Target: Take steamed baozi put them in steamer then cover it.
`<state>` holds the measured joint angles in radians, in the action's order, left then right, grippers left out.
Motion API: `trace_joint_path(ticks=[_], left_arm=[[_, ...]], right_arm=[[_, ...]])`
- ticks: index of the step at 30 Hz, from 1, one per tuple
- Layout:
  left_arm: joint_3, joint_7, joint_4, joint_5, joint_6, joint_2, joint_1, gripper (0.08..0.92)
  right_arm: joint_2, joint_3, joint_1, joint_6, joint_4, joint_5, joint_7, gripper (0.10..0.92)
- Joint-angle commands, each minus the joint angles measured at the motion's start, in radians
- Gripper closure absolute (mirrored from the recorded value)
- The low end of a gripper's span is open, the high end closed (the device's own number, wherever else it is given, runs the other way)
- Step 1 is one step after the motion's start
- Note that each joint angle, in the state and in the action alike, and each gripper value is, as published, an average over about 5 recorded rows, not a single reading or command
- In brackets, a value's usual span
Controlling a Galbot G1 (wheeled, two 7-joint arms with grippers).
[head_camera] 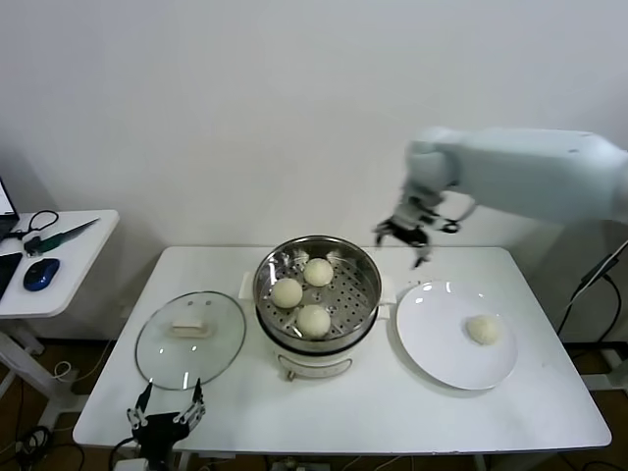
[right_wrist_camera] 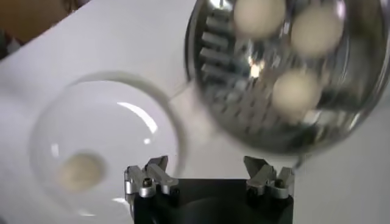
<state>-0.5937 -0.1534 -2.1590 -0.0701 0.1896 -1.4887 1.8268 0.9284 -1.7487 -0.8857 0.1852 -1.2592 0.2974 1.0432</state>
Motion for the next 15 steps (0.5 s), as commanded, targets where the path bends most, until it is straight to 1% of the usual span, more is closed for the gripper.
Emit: trace_joint_path(ticks=[1, 5, 15], left_arm=[[0.001, 0.005, 0.002, 0.005, 0.004, -0.001, 0.005, 0.177], [-0.002, 0.005, 0.004, 0.013, 0.004, -0.007, 0.008, 0.177], [-0.004, 0.000, 0.014, 0.027, 0.001, -0.013, 0.019, 0.177]], right_arm=[[-0.372, 0.119, 0.233, -0.271, 0.066, -0.012, 0.015, 0.203], [-0.382, 0.275, 0.409, -0.283, 0.127, -0.100, 0.000, 0.203], [-0.339, 0.521, 0.694, -0.311, 0.225, -0.199, -0.029, 0.203]])
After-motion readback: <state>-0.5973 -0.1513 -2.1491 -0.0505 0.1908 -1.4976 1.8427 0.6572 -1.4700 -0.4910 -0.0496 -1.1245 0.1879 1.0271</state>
